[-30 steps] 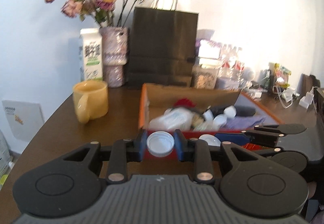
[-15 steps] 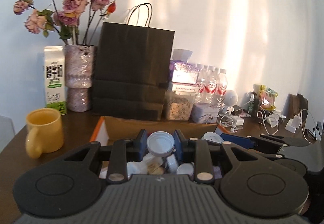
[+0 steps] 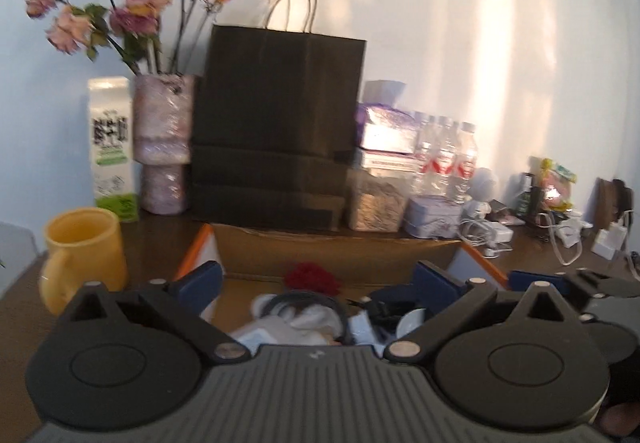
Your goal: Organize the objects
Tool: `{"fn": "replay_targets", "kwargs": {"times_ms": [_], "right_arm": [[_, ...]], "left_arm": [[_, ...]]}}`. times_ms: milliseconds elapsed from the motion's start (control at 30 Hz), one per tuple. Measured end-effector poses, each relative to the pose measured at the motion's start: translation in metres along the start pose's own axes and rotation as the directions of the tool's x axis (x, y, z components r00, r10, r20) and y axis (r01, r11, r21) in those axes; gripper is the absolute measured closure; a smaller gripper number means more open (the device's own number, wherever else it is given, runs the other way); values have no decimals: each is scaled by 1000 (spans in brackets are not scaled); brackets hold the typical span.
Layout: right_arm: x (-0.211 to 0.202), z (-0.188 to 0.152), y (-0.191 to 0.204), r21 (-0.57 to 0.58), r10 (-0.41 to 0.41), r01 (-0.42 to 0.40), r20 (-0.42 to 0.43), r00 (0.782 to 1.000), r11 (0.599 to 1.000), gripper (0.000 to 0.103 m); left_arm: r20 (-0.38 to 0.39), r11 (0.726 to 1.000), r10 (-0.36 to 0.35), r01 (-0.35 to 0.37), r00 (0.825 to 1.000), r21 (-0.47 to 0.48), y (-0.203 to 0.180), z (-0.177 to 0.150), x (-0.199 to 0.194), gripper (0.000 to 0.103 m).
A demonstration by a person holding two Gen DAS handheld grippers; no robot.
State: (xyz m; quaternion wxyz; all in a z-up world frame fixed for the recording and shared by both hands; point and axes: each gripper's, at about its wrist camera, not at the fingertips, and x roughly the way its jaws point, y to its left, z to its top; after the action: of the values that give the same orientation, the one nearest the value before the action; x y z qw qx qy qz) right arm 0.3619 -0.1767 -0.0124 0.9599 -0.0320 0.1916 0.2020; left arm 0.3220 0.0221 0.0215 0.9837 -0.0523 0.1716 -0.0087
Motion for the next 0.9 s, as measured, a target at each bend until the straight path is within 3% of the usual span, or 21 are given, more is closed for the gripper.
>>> {"fn": "replay_targets", "kwargs": {"times_ms": [100, 533, 900], "right_arm": [[-10, 0, 1, 3, -5, 5, -1, 1000, 1000, 0], [-90, -23, 23, -8, 17, -18, -55, 998, 1000, 0], [-126, -47, 30, 29, 32, -30, -98, 995, 999, 0]], "left_arm": [[-15, 1000, 25, -25, 1000, -2, 8, 0, -10, 0], [-91, 1000, 12, -11, 996, 13, 25, -28, -94, 0], [-138, 1000, 9, -6, 990, 21, 22, -54, -136, 0]]}}
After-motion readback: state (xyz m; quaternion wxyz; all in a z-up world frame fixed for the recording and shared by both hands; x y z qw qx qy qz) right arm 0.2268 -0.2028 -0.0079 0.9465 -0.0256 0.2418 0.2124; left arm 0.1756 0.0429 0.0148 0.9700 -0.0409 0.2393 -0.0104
